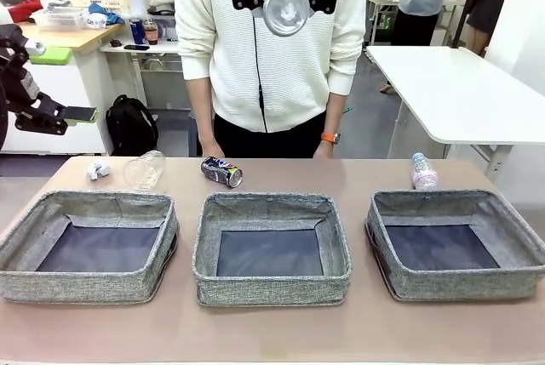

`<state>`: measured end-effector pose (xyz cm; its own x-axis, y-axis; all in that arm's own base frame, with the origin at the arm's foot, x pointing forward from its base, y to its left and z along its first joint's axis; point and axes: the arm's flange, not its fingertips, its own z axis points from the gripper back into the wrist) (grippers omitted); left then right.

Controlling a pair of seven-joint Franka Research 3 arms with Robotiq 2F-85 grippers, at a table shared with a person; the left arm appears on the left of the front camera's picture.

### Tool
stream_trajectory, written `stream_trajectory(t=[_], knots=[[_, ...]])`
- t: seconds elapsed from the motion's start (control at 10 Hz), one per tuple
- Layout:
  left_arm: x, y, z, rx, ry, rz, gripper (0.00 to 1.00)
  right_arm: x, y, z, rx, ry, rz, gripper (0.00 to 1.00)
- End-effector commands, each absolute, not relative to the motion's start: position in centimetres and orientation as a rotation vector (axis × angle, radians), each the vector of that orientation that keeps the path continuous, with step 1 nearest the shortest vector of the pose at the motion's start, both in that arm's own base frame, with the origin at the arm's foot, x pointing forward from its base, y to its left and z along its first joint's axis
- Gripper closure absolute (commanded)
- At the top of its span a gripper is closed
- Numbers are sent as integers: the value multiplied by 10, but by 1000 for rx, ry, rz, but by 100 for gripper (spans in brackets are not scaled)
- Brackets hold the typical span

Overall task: Sort the waste into the appropriate baskets.
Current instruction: Place the picked waste into the Fabric basket indicated by the person.

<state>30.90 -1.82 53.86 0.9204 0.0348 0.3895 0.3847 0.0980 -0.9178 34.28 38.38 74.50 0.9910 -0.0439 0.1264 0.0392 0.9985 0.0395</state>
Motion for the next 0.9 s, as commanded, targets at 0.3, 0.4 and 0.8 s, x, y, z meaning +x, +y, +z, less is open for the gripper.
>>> stream_trajectory(t=[0.3, 0.4, 0.8], knots=[[308, -19, 538, -1478, -369, -286, 0, 341, 384, 745, 43, -127, -42, 89], [308, -19, 538, -1478, -369, -286, 0, 341, 384, 745, 43, -127, -42, 89], [308, -19, 538, -1478, -369, -286, 0, 341, 384, 745, 43, -127, -42, 89]])
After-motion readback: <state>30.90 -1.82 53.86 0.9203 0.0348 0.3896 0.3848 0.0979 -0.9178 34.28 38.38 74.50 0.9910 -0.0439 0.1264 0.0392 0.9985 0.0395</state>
